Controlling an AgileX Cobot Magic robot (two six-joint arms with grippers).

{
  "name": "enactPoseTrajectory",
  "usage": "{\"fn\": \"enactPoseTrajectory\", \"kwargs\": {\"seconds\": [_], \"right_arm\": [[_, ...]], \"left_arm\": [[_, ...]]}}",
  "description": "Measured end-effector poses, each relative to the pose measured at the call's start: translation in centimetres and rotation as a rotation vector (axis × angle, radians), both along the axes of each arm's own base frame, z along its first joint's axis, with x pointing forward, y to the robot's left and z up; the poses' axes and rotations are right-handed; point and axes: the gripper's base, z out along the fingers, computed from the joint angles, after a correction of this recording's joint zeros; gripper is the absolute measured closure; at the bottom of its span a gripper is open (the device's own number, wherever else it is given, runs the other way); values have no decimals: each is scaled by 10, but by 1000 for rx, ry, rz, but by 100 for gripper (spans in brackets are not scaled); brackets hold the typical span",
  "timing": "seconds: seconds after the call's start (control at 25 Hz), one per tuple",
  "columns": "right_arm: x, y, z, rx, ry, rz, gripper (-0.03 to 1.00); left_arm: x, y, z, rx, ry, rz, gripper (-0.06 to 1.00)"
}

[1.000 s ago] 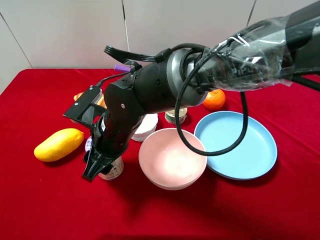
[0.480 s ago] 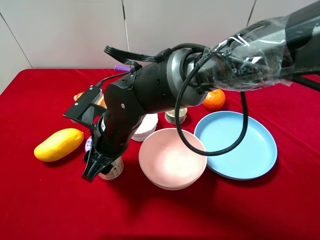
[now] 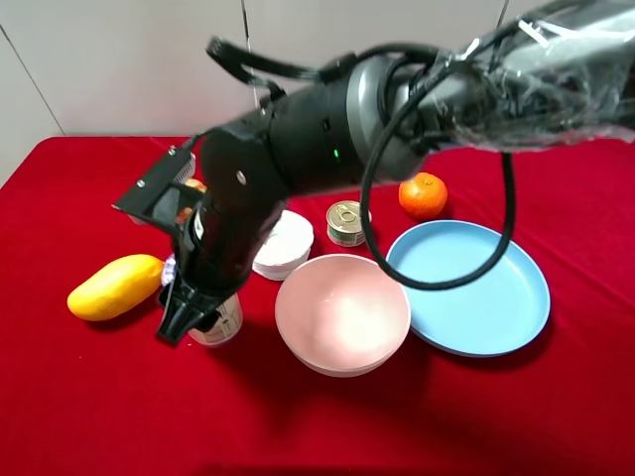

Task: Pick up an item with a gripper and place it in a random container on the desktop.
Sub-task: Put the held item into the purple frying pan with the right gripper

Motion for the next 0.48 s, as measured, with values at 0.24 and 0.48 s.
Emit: {"fn": "enactPoseTrajectory", "kwargs": {"seconds": [0.24, 0.48], "right_arm": [[8, 10, 30, 1, -40, 29, 50], [27, 5, 48, -18, -51, 5, 50]], "left_arm": [[0, 0, 0, 0, 0, 0, -4], [0, 0, 0, 0, 0, 0, -4]]}}
